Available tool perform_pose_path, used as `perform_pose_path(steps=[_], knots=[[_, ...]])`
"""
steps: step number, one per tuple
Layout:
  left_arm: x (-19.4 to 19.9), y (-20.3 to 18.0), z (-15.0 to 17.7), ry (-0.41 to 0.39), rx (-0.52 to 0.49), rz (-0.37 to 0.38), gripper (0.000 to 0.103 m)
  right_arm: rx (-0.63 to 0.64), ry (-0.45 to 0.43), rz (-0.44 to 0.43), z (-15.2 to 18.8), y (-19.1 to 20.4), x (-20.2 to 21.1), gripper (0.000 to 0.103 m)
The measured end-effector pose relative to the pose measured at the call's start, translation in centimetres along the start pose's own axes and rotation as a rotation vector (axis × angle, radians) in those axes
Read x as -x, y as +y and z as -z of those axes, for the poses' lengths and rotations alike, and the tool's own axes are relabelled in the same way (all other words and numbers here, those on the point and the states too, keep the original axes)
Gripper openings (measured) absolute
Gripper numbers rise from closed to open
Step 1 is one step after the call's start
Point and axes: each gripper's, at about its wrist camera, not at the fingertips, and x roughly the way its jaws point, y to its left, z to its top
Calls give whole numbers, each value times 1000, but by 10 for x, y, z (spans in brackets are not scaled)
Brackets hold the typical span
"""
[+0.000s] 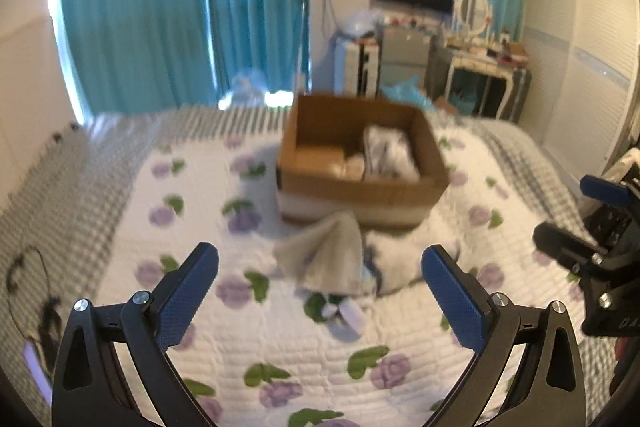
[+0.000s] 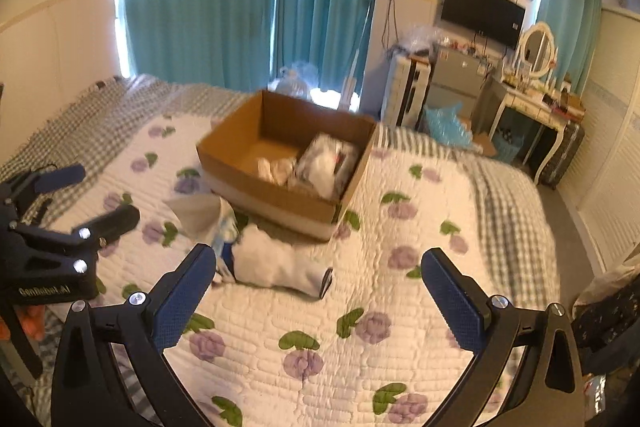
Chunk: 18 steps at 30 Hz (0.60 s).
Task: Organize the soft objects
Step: 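Lower the left tool and grasp the white pipe-cleaner toy with green ring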
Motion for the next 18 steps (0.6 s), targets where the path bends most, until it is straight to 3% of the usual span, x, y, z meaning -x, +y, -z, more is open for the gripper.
perform_pose_path(steps=[6,11,14,16,18], knots=[[-55,-4,39,125,-16,15,100,-24,78,-18,17,0,-55,103],[-91,-15,58,245,-35,77,79,-30,121,-34,26,2,-88,103],[-108,-18,61,301,-41,107,62,-32,133,-42,29,3,-100,103],[-117,-17,62,325,-40,129,43,-32,139,-46,30,4,-107,103],[-122,-14,62,336,-36,140,37,-31,144,-49,30,5,-113,103]])
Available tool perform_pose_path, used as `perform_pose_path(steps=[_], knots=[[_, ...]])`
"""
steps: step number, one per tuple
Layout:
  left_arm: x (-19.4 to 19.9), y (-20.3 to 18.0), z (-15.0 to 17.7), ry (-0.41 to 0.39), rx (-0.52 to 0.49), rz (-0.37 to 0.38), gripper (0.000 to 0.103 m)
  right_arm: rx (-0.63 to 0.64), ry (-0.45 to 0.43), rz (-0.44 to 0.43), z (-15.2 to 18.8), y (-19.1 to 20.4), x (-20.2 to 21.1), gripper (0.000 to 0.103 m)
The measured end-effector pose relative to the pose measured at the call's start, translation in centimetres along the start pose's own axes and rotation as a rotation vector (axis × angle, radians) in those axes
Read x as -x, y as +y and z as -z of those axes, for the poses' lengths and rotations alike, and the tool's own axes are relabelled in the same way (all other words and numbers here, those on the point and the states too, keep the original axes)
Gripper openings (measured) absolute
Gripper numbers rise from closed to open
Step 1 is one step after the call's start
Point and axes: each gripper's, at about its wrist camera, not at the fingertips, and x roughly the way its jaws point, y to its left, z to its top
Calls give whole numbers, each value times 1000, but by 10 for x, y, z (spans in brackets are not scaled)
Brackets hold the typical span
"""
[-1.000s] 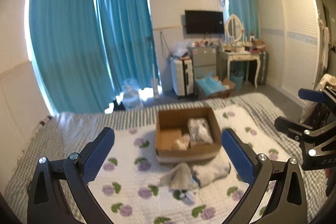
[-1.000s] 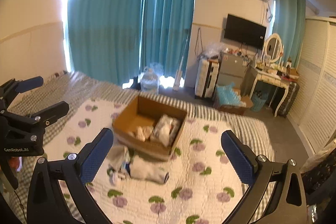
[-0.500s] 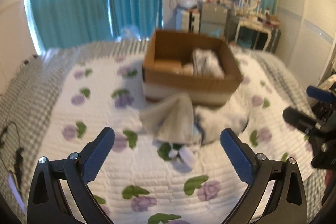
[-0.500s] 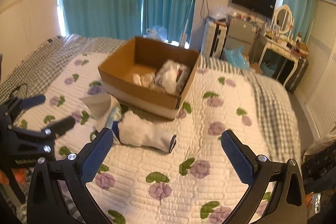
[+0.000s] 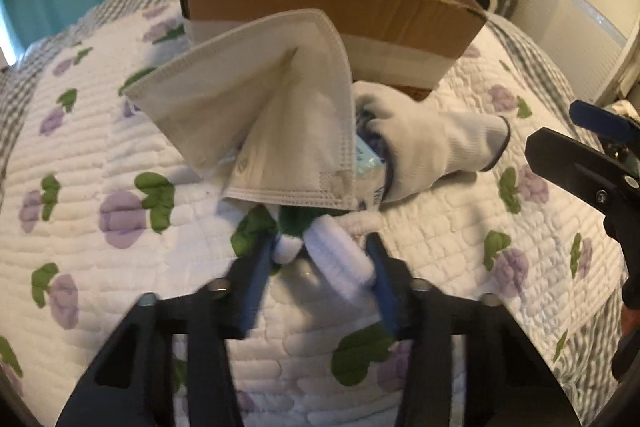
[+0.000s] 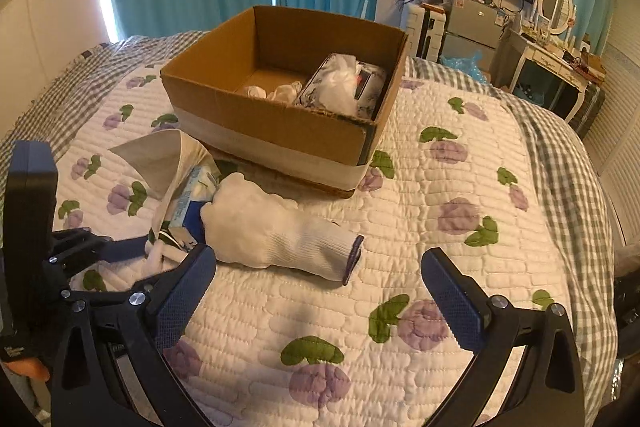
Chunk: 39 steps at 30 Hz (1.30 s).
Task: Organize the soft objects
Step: 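Lower the left tool and grasp the white pipe-cleaner toy with green ring, then grasp the white face mask by its edge with the right tool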
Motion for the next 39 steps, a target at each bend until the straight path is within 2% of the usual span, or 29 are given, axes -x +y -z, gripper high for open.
perform_pose_path(steps=[4,6,13,21,26,32,37,39], knots=[[8,10,5,-11,-28,49,20,3,8,-9,-1,5,-5,103],[14,16,9,-12,-55,41,18,11,5,-12,-2,9,-5,103],[46,38,29,-30,-92,20,18,28,-3,-27,-8,29,3,103],[81,72,41,-85,-56,-4,18,77,-11,-47,-20,65,10,103],[87,99,39,-104,-29,-46,18,100,0,-73,-31,90,-1,103],[79,127,20,-132,8,-66,18,131,28,-86,-47,116,-29,102],[66,141,-6,-155,11,-71,18,141,78,-82,-60,129,-63,83],[62,144,-15,-160,8,-67,18,134,101,-82,-62,130,-76,65]])
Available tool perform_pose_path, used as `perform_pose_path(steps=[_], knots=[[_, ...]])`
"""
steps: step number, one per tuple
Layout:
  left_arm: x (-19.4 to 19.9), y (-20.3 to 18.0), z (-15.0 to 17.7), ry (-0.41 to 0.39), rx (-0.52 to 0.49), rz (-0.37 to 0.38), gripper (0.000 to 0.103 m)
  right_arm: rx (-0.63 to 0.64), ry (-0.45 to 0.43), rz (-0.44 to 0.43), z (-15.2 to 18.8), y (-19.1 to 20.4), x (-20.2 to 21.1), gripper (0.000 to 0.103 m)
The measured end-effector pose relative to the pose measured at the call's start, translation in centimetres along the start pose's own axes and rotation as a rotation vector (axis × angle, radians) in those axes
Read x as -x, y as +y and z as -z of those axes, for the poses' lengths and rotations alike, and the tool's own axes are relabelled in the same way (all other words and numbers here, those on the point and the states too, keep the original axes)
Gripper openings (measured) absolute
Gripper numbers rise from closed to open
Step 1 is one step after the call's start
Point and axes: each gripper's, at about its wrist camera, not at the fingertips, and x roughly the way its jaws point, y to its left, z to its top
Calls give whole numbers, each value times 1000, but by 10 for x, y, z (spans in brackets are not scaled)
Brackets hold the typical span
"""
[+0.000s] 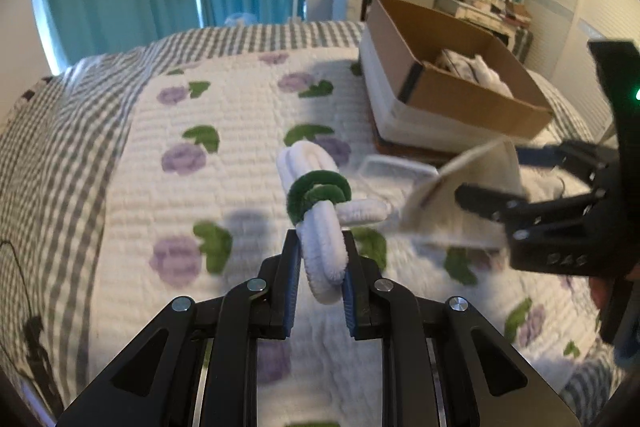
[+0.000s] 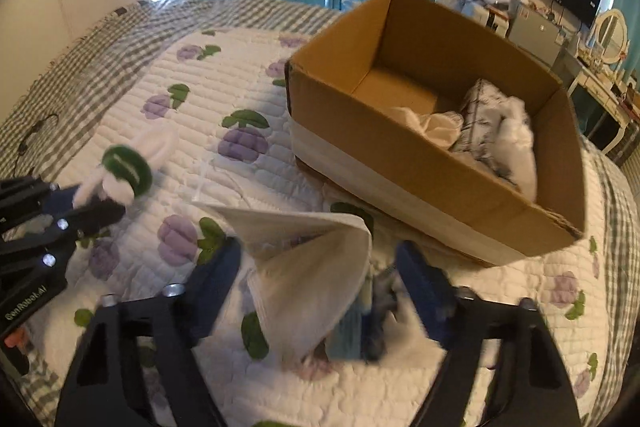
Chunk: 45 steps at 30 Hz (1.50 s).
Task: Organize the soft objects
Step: 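Grasp the white face mask by its edge with the right tool, then carry the toy and the mask into the cardboard box and open both tools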
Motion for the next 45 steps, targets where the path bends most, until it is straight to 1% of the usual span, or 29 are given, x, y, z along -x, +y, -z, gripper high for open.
perform_pose_path(steps=[1,3,4,6,7,8,12,14,21,22,25,26,27,28,29,30,32,35,39,41,45], knots=[[-2,0,-3,-2,-3,1,18,-4,10,1,-1,0,-5,60],[-7,1,-10,-4,-12,0,18,-12,21,3,-3,-1,-12,41],[-7,1,-12,-6,-15,2,18,-14,20,3,-4,-1,-14,37],[-6,-1,-15,-9,-23,1,18,-11,13,-3,-4,-2,-12,24],[-5,-2,-16,-11,-26,1,18,-8,8,-6,-5,-2,-10,21],[-3,-3,-18,-15,-28,0,18,-3,2,-7,-5,-2,-6,14],[10,-7,-22,-34,-27,-4,18,8,-33,-18,-8,-1,17,8],[19,-11,-25,-45,-29,-6,18,7,-59,-20,-11,-3,32,8],[60,-33,-46,-118,-57,-2,18,-7,-166,-8,-24,-19,98,7],[65,-36,-50,-127,-60,5,18,-12,-174,-8,-25,-22,104,7],[71,-42,-54,-137,-58,13,18,-28,-159,-35,-23,-31,112,7],[70,-43,-54,-137,-59,12,18,-39,-157,-22,-20,-33,111,11],[69,-43,-53,-135,-59,12,18,-42,-143,-15,-18,-34,107,25],[65,-43,-52,-130,-58,11,18,-49,-129,-12,-15,-34,103,36],[61,-42,-51,-123,-56,10,18,-68,-117,-17,-12,-36,95,55],[59,-42,-49,-117,-54,7,18,-86,-113,-29,-9,-38,91,60],[50,-38,-46,-103,-51,2,18,-125,-82,-67,-8,-39,74,61],[34,-29,-41,-77,-48,-16,18,-158,-47,-90,-9,-37,51,61],[17,-17,-36,-55,-36,-26,18,-219,-6,-119,-18,-35,20,61],[9,-10,-34,-44,-29,-29,18,-254,28,-124,-21,-34,3,61],[-1,-2,-31,-29,-21,-32,18,-273,90,-126,-19,-27,-23,61]])
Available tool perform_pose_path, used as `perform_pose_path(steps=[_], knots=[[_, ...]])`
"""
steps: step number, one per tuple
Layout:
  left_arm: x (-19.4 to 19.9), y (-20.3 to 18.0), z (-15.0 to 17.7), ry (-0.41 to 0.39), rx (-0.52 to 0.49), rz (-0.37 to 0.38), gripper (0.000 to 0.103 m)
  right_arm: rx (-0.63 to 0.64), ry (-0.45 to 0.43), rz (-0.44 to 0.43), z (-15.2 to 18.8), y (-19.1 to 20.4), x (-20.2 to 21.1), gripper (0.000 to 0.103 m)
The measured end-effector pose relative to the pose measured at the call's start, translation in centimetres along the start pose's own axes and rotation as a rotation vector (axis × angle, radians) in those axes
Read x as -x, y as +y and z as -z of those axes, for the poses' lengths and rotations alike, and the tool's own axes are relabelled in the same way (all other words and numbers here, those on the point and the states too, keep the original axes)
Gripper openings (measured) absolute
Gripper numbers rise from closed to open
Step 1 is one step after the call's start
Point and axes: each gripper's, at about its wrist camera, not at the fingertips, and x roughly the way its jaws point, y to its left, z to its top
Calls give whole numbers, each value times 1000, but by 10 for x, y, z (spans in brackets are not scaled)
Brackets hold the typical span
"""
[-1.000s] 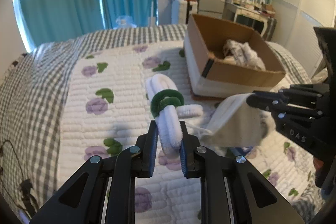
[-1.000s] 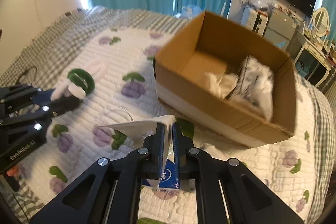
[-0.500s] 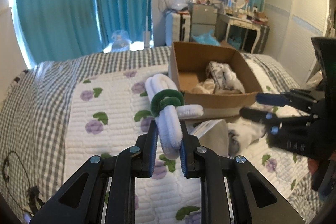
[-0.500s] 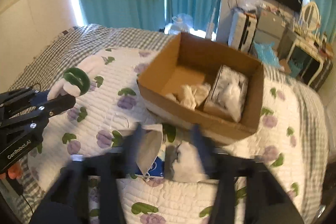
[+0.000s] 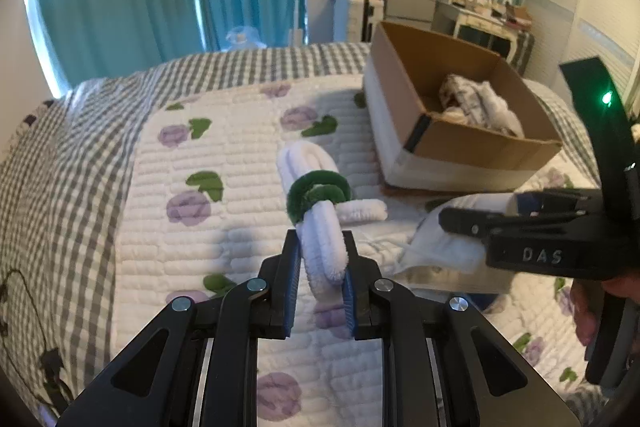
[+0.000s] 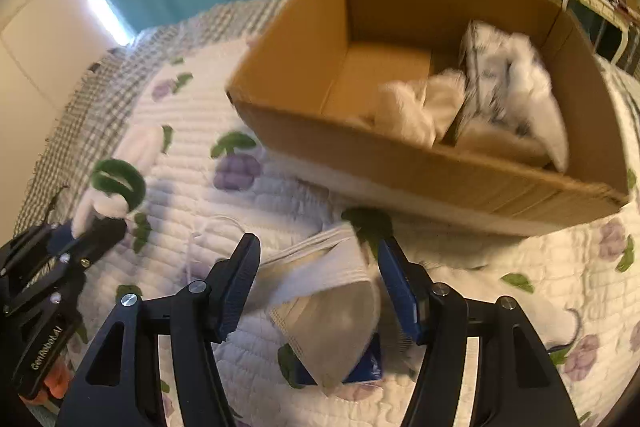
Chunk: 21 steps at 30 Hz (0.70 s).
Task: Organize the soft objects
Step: 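Carry the toy and the mask into the cardboard box and open both tools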
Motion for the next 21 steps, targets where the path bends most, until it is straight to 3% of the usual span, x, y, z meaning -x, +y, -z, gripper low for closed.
perform_pose_path(steps=[1,2,3,6,7,14,21], knots=[[-2,2,1,3,4,1,18,2,14,-2,1,1,-5,61],[-3,3,1,5,7,0,18,7,21,-3,3,2,-7,54],[-3,4,2,6,9,0,18,20,28,-2,5,4,-9,35],[2,3,1,5,12,0,18,58,29,6,8,8,-6,11],[5,2,0,1,11,0,18,65,23,1,8,9,-2,7],[44,-16,-17,-57,-3,13,18,125,-109,-28,0,14,72,5],[80,-57,-54,-140,-52,48,18,128,-269,-7,-23,-8,156,5]])
